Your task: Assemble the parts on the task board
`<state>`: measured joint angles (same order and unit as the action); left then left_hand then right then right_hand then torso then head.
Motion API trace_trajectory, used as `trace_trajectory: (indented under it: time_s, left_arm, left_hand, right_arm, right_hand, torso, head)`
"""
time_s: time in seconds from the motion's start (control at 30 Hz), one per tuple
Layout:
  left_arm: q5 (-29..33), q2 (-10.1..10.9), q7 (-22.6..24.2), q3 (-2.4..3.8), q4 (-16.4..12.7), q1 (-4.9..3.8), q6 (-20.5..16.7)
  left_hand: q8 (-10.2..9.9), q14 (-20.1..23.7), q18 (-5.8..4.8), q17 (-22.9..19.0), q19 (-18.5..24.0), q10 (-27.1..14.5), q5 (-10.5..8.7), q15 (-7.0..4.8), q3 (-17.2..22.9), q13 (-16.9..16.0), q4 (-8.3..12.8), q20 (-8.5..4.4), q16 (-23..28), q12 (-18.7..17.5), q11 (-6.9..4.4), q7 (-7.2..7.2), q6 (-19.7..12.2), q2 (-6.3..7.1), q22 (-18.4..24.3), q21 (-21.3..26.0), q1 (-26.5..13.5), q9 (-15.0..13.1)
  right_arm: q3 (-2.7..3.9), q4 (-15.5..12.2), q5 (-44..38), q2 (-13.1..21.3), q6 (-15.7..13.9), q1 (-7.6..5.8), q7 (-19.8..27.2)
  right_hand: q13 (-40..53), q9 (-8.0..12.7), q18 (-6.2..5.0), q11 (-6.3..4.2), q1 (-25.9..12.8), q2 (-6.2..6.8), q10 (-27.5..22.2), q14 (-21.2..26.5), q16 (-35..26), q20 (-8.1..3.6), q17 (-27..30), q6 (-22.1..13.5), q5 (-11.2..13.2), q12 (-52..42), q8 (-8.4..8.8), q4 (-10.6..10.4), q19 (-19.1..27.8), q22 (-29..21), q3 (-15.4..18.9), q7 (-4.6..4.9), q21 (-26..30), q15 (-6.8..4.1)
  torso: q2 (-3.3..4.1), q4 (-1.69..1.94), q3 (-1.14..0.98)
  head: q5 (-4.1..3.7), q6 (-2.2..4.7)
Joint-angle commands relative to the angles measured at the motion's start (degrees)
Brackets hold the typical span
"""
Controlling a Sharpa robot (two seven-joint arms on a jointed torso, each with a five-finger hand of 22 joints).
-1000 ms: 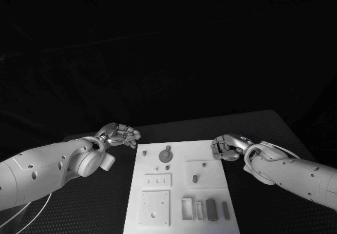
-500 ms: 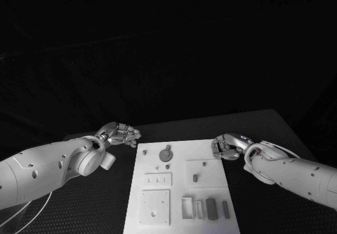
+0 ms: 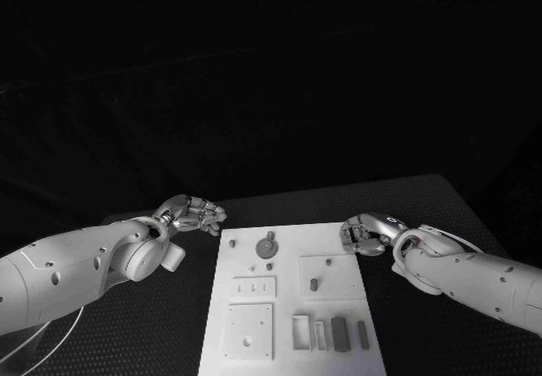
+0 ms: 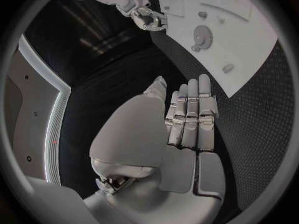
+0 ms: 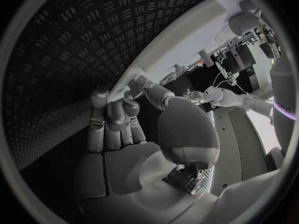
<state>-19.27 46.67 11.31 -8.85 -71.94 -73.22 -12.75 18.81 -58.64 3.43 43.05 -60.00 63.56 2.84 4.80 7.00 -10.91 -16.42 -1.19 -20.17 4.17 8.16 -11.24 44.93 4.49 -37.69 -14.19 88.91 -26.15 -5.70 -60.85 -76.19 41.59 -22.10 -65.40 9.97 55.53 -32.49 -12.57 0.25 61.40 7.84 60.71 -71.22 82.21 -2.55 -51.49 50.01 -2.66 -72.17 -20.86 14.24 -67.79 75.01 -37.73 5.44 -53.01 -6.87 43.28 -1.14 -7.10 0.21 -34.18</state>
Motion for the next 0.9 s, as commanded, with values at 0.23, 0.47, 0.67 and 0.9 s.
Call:
trace_trajectory:
  time_s: [0.23,0.47,0.67,0.9]
  left_arm:
    - [0.1,0.0,0.5,0.03,-0.2,-0.02,0.8]
    - [0.1,0.0,0.5,0.03,-0.2,-0.02,0.8]
    - [0.1,0.1,0.5,0.03,-0.2,-0.02,0.8]
    - [-0.6,0.0,0.2,0.03,-0.3,-0.02,1.3]
  left_hand:
    - [-0.2,-0.4,0.62,0.1,0.3,0.0,0.11,-0.11,0.1,-0.1,-0.2,0.16,0.4,-0.2,0.33,-0.36,-0.3,0.01,-0.1,0.3,-0.3,-0.1]
    - [-0.2,-0.4,0.62,0.1,0.3,0.0,0.11,-0.11,0.1,-0.1,-0.2,0.16,0.4,-0.2,0.34,-0.36,-0.3,0.01,-0.1,0.3,-0.3,-0.1]
    - [-0.2,-0.4,0.62,0.1,0.3,0.0,0.11,-0.11,0.1,-0.1,-0.2,0.16,0.5,-0.2,0.34,-0.36,-0.3,0.0,-0.1,0.3,-0.3,-0.1]
    - [-0.1,-0.5,0.62,0.2,0.3,0.3,0.11,-0.11,0.1,-0.2,-0.2,0.17,0.6,-0.1,0.24,-0.29,0.0,-0.12,-0.2,0.3,-0.3,-0.1]
  right_arm:
    - [0.02,0.0,-0.5,0.0,0.8,0.03,0.6]
    - [0.03,0.0,-0.5,0.0,0.3,0.03,0.6]
    - [0.03,-0.1,-0.6,0.0,-0.7,0.03,0.3]
    - [0.05,-0.8,-0.5,0.0,-2.4,0.02,-0.9]
  right_hand:
    - [-0.2,-0.7,-2.43,-2.09,-0.4,-1.46,-0.5,-0.1,0.2,-0.31,0.1,10.3,-0.1,0.2,-0.79,0.5,0.1,0.8,0.2,-1.11,-0.3,-0.76]
    - [-0.2,-1.2,-2.43,-2.53,-0.3,-2.09,-0.3,-0.2,0.2,-0.33,0.1,11.1,-0.1,0.3,-1.04,1.1,0.0,0.8,0.0,-1.58,-0.4,-1.13]
    - [-0.3,-1.4,-2.43,-2.72,-0.2,-2.37,-0.2,-0.3,0.2,-0.33,0.1,11.3,-0.1,0.3,-1.14,1.5,0.0,0.8,-0.1,-1.78,-0.4,-1.3]
    - [-0.2,-1.5,-2.43,-2.8,-0.2,-2.48,-0.1,-0.3,0.3,-0.34,0.1,11.4,-0.1,0.3,-1.17,1.6,-0.1,0.7,-0.1,-1.86,-0.4,-1.39]
  torso:
    - [0.01,0.0,0.01]
    - [0.02,0.0,0.02]
    - [0.0,0.03,0.03]
    - [-0.03,-0.05,-0.03]
  head:
    - [0.02,-0.12]
    - [0.02,-0.23]
    - [0.01,-0.29]
    - [0.06,-0.25]
